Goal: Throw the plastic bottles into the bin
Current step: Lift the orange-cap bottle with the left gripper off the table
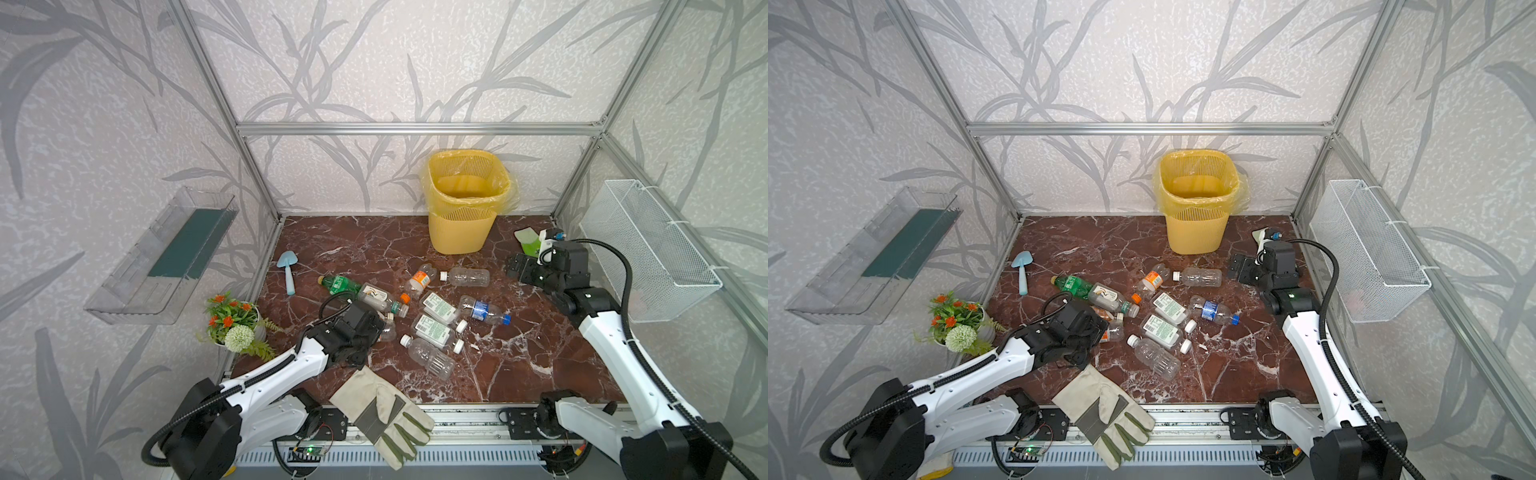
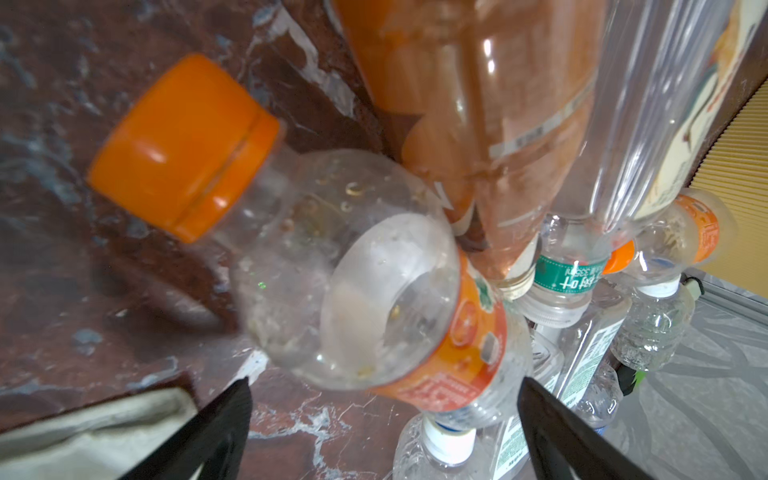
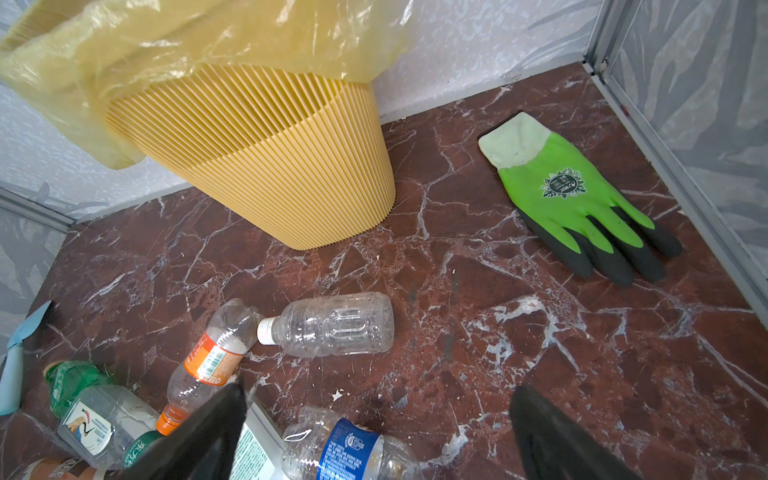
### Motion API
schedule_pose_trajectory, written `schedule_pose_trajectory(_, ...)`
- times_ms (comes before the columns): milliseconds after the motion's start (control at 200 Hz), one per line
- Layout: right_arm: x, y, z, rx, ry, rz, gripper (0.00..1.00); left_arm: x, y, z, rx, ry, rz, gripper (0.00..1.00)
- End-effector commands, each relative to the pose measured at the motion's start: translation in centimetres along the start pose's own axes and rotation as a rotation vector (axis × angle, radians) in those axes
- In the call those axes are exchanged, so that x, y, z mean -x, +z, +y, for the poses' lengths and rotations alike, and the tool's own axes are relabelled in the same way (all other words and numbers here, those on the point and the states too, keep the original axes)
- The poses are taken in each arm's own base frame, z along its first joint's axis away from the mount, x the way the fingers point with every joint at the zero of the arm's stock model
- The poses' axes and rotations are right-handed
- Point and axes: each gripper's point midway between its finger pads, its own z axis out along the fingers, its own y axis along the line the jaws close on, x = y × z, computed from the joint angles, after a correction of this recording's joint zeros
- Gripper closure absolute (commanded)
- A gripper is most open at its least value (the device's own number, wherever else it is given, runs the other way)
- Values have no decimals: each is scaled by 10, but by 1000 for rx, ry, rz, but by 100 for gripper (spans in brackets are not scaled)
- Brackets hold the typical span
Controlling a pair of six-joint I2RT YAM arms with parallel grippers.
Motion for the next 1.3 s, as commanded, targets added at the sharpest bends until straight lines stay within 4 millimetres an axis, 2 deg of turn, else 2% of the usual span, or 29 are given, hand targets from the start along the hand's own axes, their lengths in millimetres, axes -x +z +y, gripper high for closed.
schedule_pose_trajectory(0, 3, 2, -2, 15, 27, -19, 1, 5, 4, -4, 6, -56, -32, 1)
schedule_pose_trajectory(145, 1, 5, -8, 10, 50, -13, 2, 0, 12, -9, 36, -22, -14, 1)
schedule_pose_trajectory(285, 0, 8, -14, 13, 78, -11, 3, 1, 17, 0, 74, -10, -14, 1)
schedule_pose_trajectory(455, 0, 8, -18, 6, 91, -13, 3, 6, 17, 12, 112, 6, -41, 7)
schedule_pose_trajectory(755, -10, 18, -14, 51, 111, 18, 5, 22, 6, 30, 105, 35, -116, 31)
schedule_pose_trajectory(875, -11, 19, -12, 65, 115, 23, 6, 26, 5, 35, 104, 55, -137, 37)
schedule_pose_trajectory(975, -11, 17, -12, 66, 114, 21, 6, 28, 6, 39, 117, 80, -145, 37)
schedule_pose_trajectory(1065, -11, 14, -12, 64, 111, 18, 6, 28, 8, 40, 135, 99, -144, 26)
schedule_pose_trajectory(1155, -13, 13, -13, 59, 109, 21, 6, 27, 10, 41, 151, 121, -141, 22)
schedule_pose_trajectory(1295, -20, 16, -16, 50, 106, 41, 6, 27, 13, 41, 150, 144, -135, 37)
